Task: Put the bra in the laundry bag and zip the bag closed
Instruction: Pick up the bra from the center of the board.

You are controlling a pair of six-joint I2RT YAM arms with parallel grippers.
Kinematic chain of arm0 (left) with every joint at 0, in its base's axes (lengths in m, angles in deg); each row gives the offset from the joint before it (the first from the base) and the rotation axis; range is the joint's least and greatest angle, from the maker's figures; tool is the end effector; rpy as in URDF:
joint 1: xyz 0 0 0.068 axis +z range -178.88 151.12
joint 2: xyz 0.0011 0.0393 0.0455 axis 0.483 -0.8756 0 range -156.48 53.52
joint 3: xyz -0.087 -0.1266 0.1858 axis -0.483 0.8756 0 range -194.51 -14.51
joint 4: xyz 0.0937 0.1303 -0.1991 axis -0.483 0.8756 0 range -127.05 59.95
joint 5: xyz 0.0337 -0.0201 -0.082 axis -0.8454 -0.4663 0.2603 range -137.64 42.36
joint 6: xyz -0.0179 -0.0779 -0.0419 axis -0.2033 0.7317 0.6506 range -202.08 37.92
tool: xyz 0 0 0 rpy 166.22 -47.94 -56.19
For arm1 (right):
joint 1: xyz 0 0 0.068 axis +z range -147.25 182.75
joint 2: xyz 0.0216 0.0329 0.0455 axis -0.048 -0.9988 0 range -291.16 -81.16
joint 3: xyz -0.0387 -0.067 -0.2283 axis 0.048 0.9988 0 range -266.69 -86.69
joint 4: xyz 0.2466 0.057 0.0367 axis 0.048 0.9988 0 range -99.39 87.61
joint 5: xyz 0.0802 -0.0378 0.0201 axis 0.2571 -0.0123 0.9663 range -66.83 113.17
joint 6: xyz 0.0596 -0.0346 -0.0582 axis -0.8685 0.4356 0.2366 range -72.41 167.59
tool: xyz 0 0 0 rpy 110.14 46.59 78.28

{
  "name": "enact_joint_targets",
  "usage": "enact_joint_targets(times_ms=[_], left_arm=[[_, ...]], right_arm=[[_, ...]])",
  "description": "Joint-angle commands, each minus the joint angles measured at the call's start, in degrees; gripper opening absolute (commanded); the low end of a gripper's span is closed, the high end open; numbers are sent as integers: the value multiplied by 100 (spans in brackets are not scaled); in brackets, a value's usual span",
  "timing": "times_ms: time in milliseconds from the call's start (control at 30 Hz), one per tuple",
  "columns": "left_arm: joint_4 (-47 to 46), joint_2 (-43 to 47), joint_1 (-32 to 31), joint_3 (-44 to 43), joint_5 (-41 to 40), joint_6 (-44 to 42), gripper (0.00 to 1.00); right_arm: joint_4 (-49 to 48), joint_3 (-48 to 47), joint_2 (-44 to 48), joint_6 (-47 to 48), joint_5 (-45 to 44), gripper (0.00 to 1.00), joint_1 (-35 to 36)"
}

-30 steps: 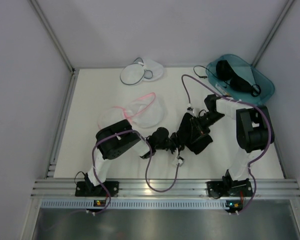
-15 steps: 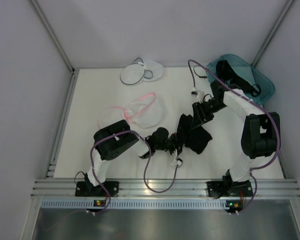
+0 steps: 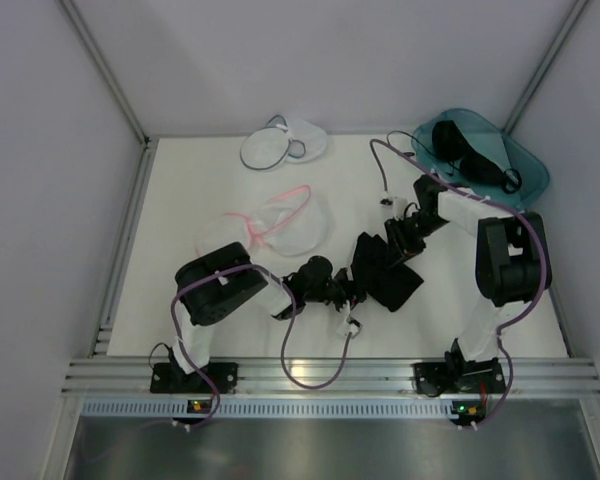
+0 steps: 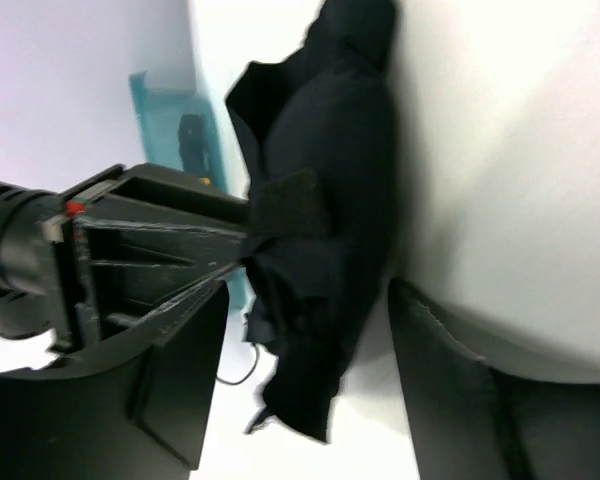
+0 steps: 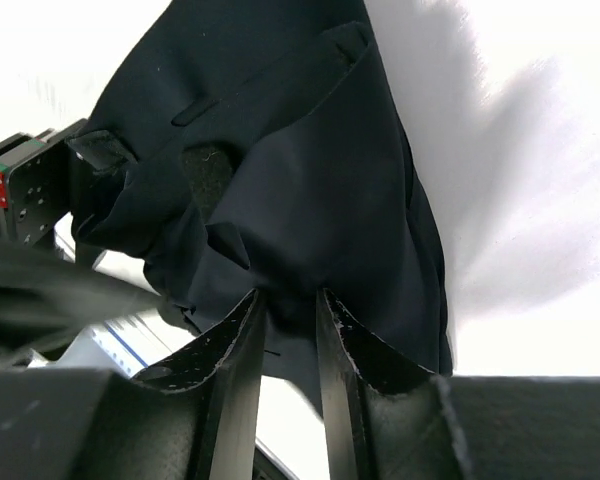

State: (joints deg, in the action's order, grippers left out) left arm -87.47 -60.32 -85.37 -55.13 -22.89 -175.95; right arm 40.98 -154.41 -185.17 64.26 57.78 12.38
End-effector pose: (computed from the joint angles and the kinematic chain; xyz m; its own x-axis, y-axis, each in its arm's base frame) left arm 0.1792 -0.3317 0.0562 0.9825 0.1575 -0.0998 0.1481 -0.3346 0.9306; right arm 0.3001 0.0973 0.1046 -0.8940 -0.3911 -0.2185 -0.4455 0.7241 0.5265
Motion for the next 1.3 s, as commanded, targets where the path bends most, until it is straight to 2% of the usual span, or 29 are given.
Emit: enact_joint_targets(times_ms=[0,67,200,500,700,767,867,1067,1100,1133,1200,1267], left_arm=[[-56,327,-20,72,170,-105,73],[-56,336,-29,72,161,-150,79],[-56,284,-29,10,266,-185,82],[-56,-32,-82,-200,478,-518,82],[-56,-243,-99,-358,504,-642,79],[-56,-279,-90,-376,513,-677,69],[-56,-305,-90,-376,557,-729,47],[-56,-271,-99,-236,540,-844,25],[-56,-227,-117,-166,505,-827,8],[-56,-165,-125,-113,495,-783,0],[-48,151,-134,132,495,-642,0],[101,571,-134,404,495,-581,0]], right_arm=[[-326,5,38,-67,2,27,92],[-291,13,65,-58,11,27,101],[-247,22,91,-58,89,27,118],[-264,101,30,-137,239,27,197],[-282,172,21,-164,327,27,329],[-291,216,38,-181,371,27,382],[-300,251,65,-190,388,27,426],[-212,76,161,-199,441,29,443],[-186,-64,205,-181,441,31,435],[-98,-170,284,-164,441,37,443],[-54,-546,389,-146,327,45,426],[-19,-829,565,-172,248,58,400]])
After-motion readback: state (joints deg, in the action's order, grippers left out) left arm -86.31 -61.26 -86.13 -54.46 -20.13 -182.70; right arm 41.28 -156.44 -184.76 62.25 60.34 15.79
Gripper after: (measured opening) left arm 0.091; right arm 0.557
